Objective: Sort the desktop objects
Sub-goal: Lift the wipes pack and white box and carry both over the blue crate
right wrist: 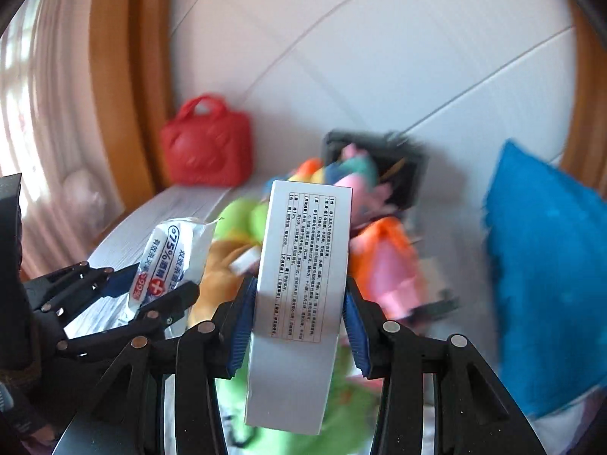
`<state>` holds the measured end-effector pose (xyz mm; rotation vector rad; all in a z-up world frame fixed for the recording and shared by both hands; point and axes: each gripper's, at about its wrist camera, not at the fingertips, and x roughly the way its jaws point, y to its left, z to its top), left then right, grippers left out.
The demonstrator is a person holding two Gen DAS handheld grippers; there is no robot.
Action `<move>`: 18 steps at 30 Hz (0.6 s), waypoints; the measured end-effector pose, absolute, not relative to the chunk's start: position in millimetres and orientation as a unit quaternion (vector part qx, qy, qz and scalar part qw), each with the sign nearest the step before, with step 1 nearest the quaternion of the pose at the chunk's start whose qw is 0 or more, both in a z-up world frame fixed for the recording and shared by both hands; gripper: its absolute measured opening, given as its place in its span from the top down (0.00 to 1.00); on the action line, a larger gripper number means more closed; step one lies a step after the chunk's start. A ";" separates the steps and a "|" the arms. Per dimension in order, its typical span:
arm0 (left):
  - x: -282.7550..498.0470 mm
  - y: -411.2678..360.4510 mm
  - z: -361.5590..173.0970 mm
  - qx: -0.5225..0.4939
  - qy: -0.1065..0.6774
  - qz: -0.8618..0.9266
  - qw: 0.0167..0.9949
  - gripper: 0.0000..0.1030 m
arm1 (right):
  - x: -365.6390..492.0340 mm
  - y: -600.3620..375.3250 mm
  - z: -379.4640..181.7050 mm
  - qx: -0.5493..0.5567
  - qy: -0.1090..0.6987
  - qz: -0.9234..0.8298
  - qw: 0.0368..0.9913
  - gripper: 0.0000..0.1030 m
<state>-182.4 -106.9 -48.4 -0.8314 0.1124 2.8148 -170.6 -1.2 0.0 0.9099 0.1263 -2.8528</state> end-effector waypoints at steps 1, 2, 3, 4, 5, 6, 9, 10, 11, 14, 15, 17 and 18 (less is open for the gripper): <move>-177.9 -92.9 -41.3 -0.274 0.041 0.955 0.110 0.64 | -167.5 13.5 8.4 0.293 0.040 -0.953 0.061 0.58; -180.3 -77.3 -34.2 -0.268 0.043 0.955 0.119 0.64 | -161.9 29.4 16.6 0.283 0.039 -0.957 0.049 0.58; -185.1 -58.5 -27.1 -0.263 0.047 0.955 0.128 0.64 | -155.7 47.4 25.1 0.271 0.036 -0.961 0.036 0.58; -191.1 -43.9 -19.9 -0.258 0.050 0.955 0.137 0.64 | -153.5 62.2 34.0 0.263 0.035 -0.964 0.026 0.58; -194.3 -28.0 -13.8 -0.253 0.054 0.955 0.145 0.64 | -150.8 76.9 40.9 0.255 0.034 -0.966 0.016 0.58; -196.9 -6.1 -5.5 -0.245 0.058 0.955 0.154 0.64 | -146.5 100.2 52.2 0.243 0.029 -0.970 0.002 0.58; -197.9 49.6 18.6 -0.224 0.067 0.955 0.180 0.64 | -137.7 155.3 77.5 0.212 0.021 -0.976 -0.037 0.58; -200.9 71.0 26.0 -0.219 0.069 0.955 0.188 0.64 | -135.6 172.3 84.0 0.204 0.020 -0.978 -0.050 0.58; -202.9 87.4 30.8 -0.216 0.070 0.954 0.195 0.64 | -133.9 194.1 91.2 0.195 0.020 -0.978 -0.067 0.58; -213.4 143.7 43.7 -0.212 0.076 0.950 0.218 0.64 | -132.8 245.4 101.3 0.183 0.022 -0.977 -0.112 0.58; -213.4 166.1 48.9 -0.209 0.081 0.948 0.227 0.64 | -135.7 267.9 102.1 0.183 0.023 -0.974 -0.132 0.58; -212.2 202.1 56.2 -0.207 0.088 0.945 0.239 0.64 | -139.5 304.4 101.3 0.186 0.018 -0.970 -0.158 0.58; -215.0 221.1 58.9 -0.210 0.092 0.942 0.247 0.64 | -142.2 320.8 99.7 0.190 0.017 -0.967 -0.171 0.58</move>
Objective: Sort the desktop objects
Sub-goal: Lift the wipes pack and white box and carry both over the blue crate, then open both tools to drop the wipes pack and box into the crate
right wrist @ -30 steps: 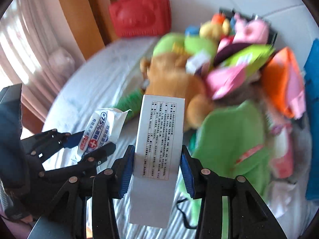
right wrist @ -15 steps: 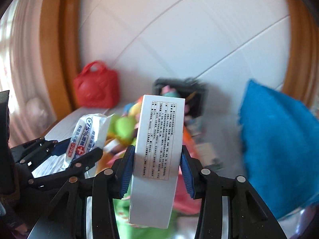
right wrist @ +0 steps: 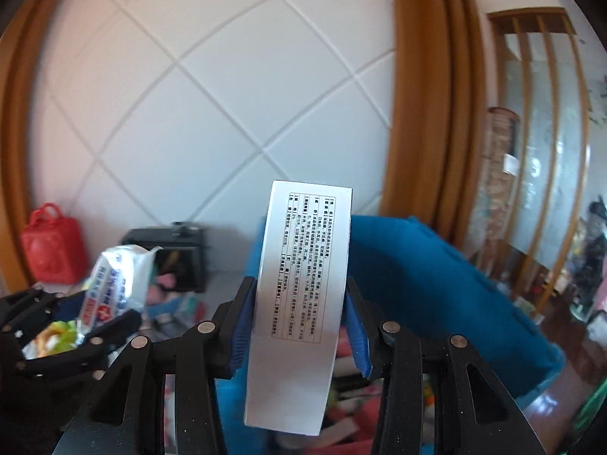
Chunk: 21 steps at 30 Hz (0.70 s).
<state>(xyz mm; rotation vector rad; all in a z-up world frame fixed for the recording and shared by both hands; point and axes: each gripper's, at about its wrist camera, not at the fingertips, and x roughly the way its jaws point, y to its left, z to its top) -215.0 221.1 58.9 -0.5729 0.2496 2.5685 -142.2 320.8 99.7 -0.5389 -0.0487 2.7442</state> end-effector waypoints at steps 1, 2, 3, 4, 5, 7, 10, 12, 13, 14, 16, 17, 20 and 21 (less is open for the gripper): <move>-218.4 235.8 60.4 -0.216 0.093 0.939 0.253 0.64 | -143.4 335.7 97.5 -0.194 -0.015 0.964 0.183 0.58; -221.9 249.9 61.4 -0.225 0.094 0.935 0.257 0.64 | -137.6 354.8 97.4 -0.199 -0.012 0.961 0.191 0.58; -224.9 269.5 63.0 -0.239 0.098 0.930 0.263 0.64 | -136.8 371.4 93.7 -0.207 -0.009 0.958 0.199 0.58; -228.6 283.0 62.7 -0.253 0.099 0.925 0.267 0.64 | -138.1 386.7 88.9 -0.215 -0.006 0.954 0.208 0.58; -233.2 295.7 61.5 -0.268 0.100 0.919 0.272 0.64 | -139.7 398.8 84.4 -0.223 -0.002 0.951 0.214 0.58; -245.6 328.0 55.2 -0.312 0.111 0.904 0.272 0.64 | -145.4 418.8 73.4 -0.247 0.002 0.941 0.231 0.58; -265.3 361.5 38.9 -0.378 0.131 0.876 0.269 0.64 | -154.2 444.9 53.5 -0.288 0.014 0.923 0.254 0.58; -273.9 372.7 30.2 -0.412 0.138 0.861 0.264 0.64 | -159.5 459.7 42.8 -0.308 0.024 0.915 0.260 0.58; -274.2 376.2 30.7 -0.415 0.142 0.859 0.266 0.64 | -158.1 464.7 36.0 -0.316 0.032 0.911 0.262 0.58; -274.0 378.6 30.6 -0.414 0.152 0.859 0.260 0.64 | -157.5 468.5 34.2 -0.319 0.041 0.911 0.260 0.58; -273.5 382.0 26.4 -0.420 0.163 0.857 0.250 0.63 | -155.3 479.0 32.7 -0.321 0.050 0.909 0.263 0.58; -274.7 381.8 22.5 -0.427 0.165 0.852 0.253 0.63 | -156.1 481.4 30.5 -0.326 0.043 0.905 0.272 0.58; -273.2 381.1 15.5 -0.435 0.177 0.847 0.249 0.62 | -155.2 478.8 27.6 -0.329 0.039 0.903 0.275 0.58; -273.3 378.1 15.0 -0.432 0.177 0.849 0.247 0.61 | -155.8 477.6 27.4 -0.331 0.034 0.901 0.280 0.58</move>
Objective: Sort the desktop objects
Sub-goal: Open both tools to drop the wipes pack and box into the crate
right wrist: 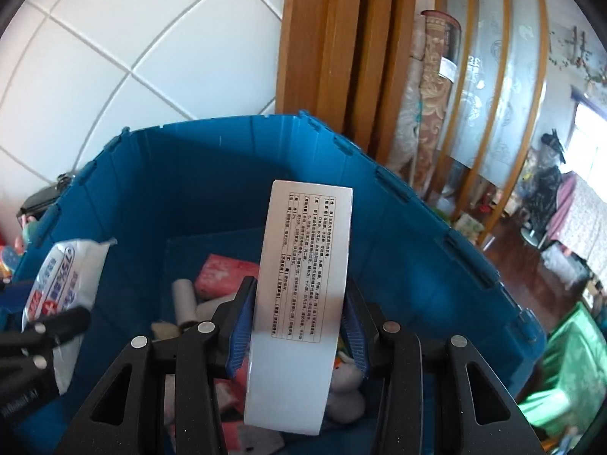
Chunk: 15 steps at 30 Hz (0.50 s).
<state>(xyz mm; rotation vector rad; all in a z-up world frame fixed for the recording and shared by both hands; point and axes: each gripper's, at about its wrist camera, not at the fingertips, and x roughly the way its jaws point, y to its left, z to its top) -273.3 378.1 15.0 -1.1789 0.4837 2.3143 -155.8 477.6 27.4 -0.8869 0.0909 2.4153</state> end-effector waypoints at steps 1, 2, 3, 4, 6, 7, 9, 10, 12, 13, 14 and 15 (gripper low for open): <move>-272.9 374.8 15.4 -0.431 0.178 0.850 0.244 0.60 | -155.4 476.2 26.8 -0.331 0.032 0.900 0.283 0.58; -273.2 373.8 14.4 -0.432 0.177 0.851 0.241 0.58 | -154.4 475.2 25.5 -0.330 0.030 0.899 0.285 0.58; -274.4 373.6 13.1 -0.437 0.176 0.849 0.242 0.57 | -155.9 479.8 24.9 -0.331 0.029 0.898 0.287 0.58; -275.5 373.3 12.4 -0.441 0.174 0.846 0.243 0.56 | -155.8 481.3 24.8 -0.330 0.030 0.898 0.288 0.58; -277.1 372.5 11.5 -0.449 0.171 0.843 0.243 0.53 | -157.6 483.4 24.9 -0.336 0.028 0.896 0.289 0.58; -278.0 372.0 10.5 -0.451 0.171 0.842 0.243 0.52 | -158.6 483.0 25.2 -0.338 0.027 0.895 0.290 0.58; -277.7 372.3 9.9 -0.452 0.170 0.840 0.248 0.48 | -160.7 481.9 26.5 -0.343 0.023 0.894 0.289 0.57; -276.7 372.6 10.1 -0.450 0.171 0.840 0.251 0.47 | -161.4 480.9 26.0 -0.346 0.018 0.892 0.290 0.55; -274.7 373.1 10.7 -0.445 0.173 0.843 0.250 0.43 | -161.2 479.3 24.9 -0.347 0.013 0.889 0.299 0.50; -273.9 372.9 11.3 -0.441 0.174 0.845 0.248 0.42 | -160.4 479.3 25.2 -0.345 0.014 0.889 0.302 0.45; -273.4 372.7 11.6 -0.439 0.173 0.847 0.247 0.40 | -159.5 479.5 25.5 -0.343 0.015 0.889 0.304 0.42; -272.9 372.6 12.6 -0.436 0.173 0.848 0.245 0.37 | -158.2 479.5 26.5 -0.339 0.017 0.890 0.305 0.36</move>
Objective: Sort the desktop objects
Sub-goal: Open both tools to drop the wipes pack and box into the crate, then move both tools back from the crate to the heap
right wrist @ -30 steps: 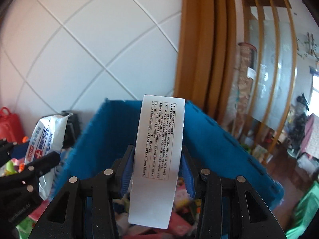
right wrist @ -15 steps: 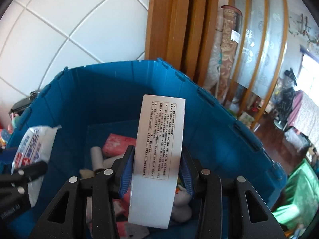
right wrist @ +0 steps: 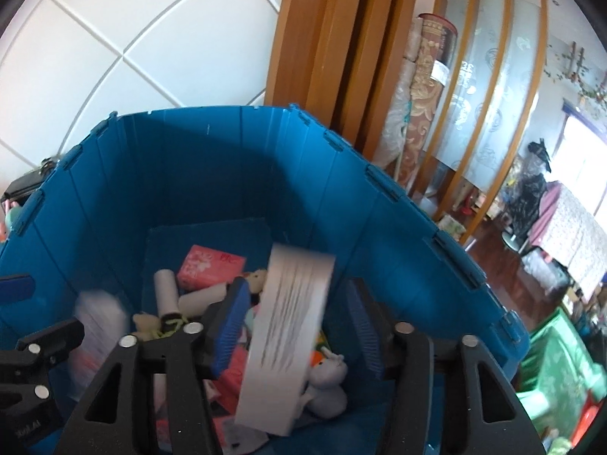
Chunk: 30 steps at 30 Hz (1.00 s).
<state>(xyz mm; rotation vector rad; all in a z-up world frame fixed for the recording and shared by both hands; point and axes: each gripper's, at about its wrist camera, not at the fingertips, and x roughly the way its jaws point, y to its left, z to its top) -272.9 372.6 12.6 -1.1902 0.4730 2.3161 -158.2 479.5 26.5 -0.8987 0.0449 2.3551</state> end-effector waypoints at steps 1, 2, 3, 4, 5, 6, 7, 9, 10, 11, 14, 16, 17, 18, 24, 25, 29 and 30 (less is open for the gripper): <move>-272.8 371.9 12.9 -0.434 0.173 0.850 0.244 0.36 | -157.6 479.6 27.0 -0.338 0.018 0.890 0.306 0.30; -273.2 371.0 13.2 -0.435 0.170 0.850 0.245 0.36 | -157.3 479.6 27.5 -0.337 0.018 0.890 0.308 0.27; -273.6 370.1 13.5 -0.437 0.168 0.849 0.245 0.35 | -156.9 479.0 28.0 -0.335 0.016 0.890 0.310 0.24; -274.3 369.4 13.5 -0.439 0.165 0.849 0.244 0.35 | -156.4 478.5 28.3 -0.333 0.015 0.890 0.311 0.22; -275.3 368.4 13.2 -0.442 0.162 0.848 0.243 0.35 | -156.1 478.1 28.5 -0.332 0.014 0.890 0.312 0.21; -276.3 367.3 13.3 -0.444 0.158 0.848 0.242 0.35 | -155.3 478.1 28.9 -0.329 0.015 0.892 0.311 0.19; -276.1 366.5 13.8 -0.444 0.156 0.848 0.242 0.35 | -154.5 478.3 29.3 -0.327 0.016 0.892 0.311 0.16; -276.4 364.4 14.7 -0.443 0.149 0.850 0.245 0.35 | -153.5 479.5 29.9 -0.324 0.021 0.894 0.310 0.13; -276.5 363.5 15.4 -0.442 0.146 0.849 0.249 0.35 | -153.1 480.5 30.2 -0.324 0.025 0.895 0.305 0.10; -276.4 360.9 17.1 -0.439 0.140 0.852 0.247 0.35 | -153.0 481.4 30.6 -0.326 0.030 0.896 0.300 0.08; -272.9 348.4 27.0 -0.407 0.117 0.875 0.233 0.35 | -145.4 483.7 34.0 -0.311 0.053 0.913 0.259 0.00; -268.5 341.8 32.6 -0.388 0.113 0.887 0.223 0.35 | -140.1 483.6 35.2 -0.308 0.064 0.913 0.259 0.00; -265.5 338.9 35.0 -0.382 0.115 0.890 0.221 0.35 | -137.7 482.5 36.3 -0.305 0.066 0.912 0.265 0.00; -260.7 334.5 38.8 -0.377 0.113 0.891 0.225 0.35 | -133.2 478.9 38.4 -0.299 0.065 0.913 0.269 0.00; -232.8 303.6 60.0 -0.315 0.099 0.914 0.234 0.35 | -119.3 451.4 53.9 -0.275 0.052 0.925 0.257 0.00; -228.5 297.5 62.5 -0.302 0.098 0.919 0.233 0.35 | -117.7 447.0 56.1 -0.271 0.052 0.927 0.253 0.00; -218.0 267.5 68.7 -0.274 0.082 0.935 0.211 0.35 | -110.6 423.5 61.4 -0.258 0.053 0.936 0.231 0.00; -217.1 258.4 69.1 -0.275 0.077 0.937 0.199 0.35 | -110.1 417.3 61.4 -0.257 0.056 0.938 0.225 0.00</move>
